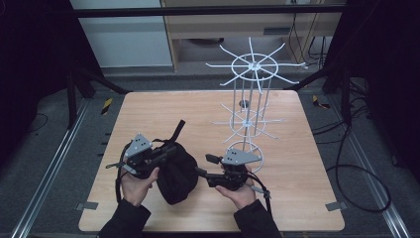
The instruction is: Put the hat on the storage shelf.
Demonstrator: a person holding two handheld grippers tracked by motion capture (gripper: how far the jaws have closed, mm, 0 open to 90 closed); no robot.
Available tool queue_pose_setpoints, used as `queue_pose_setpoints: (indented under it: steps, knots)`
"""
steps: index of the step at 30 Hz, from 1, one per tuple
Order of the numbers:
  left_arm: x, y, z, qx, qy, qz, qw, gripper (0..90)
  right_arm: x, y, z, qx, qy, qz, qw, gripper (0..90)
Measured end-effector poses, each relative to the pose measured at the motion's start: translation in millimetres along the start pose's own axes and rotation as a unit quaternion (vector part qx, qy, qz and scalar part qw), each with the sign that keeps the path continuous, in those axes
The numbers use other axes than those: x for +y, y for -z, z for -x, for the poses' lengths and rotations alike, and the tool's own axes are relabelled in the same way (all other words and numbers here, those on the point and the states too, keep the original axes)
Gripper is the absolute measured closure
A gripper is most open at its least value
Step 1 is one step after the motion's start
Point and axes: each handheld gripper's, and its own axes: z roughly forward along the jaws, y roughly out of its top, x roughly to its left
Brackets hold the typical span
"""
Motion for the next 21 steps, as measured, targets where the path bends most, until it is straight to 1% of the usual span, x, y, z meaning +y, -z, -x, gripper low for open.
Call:
queue_pose_setpoints:
  steps: [4, 8, 9, 12, 13, 15, 17, 18, 20, 21]
  knots:
    - [6.0, 4.8, 2.1, -0.008, -0.004, 0.016, 0.9998, 83.8, -11.5, -6.3, 6.2, -0.009, -0.010, -0.015, 0.9998, 40.3]
    - [9.4, 4.5, 4.8, -0.022, 0.002, 0.029, 0.9993, 83.9, -20.7, -11.6, 10.8, -0.011, -0.023, -0.023, 0.9994, 39.8]
    - [9.7, 3.6, 6.3, -0.031, 0.005, 0.033, 0.9990, 83.9, -21.8, -12.7, 11.2, -0.013, -0.022, -0.024, 0.9994, 39.6]
    - [9.5, 2.5, 9.3, -0.043, 0.007, 0.039, 0.9983, 83.9, -23.8, -15.9, 11.3, -0.015, -0.020, -0.023, 0.9994, 38.5]
    - [9.1, 2.4, 10.1, -0.052, 0.010, 0.041, 0.9978, 83.9, -23.9, -16.3, 11.3, -0.017, -0.018, -0.022, 0.9994, 38.3]
    - [7.6, 2.5, 11.3, -0.061, 0.012, 0.046, 0.9970, 83.9, -24.0, -17.1, 11.9, -0.020, -0.015, -0.019, 0.9995, 37.7]
    - [6.4, 2.5, 11.7, -0.061, 0.011, 0.046, 0.9970, 83.9, -24.1, -17.5, 12.2, -0.019, -0.015, -0.018, 0.9995, 37.7]
    - [2.7, 1.4, 11.3, -0.065, 0.012, 0.044, 0.9968, 83.9, -24.5, -18.7, 11.9, -0.019, -0.010, -0.014, 0.9997, 41.0]
    - [-1.3, 0.0, 10.2, -0.067, 0.015, 0.042, 0.9967, 83.9, -25.2, -21.3, 11.4, -0.011, -0.005, -0.017, 0.9998, 46.5]
    - [-4.1, -1.1, 9.0, -0.070, 0.017, 0.040, 0.9966, 83.9, -25.7, -22.7, 10.9, -0.006, -0.003, -0.020, 0.9998, 53.1]
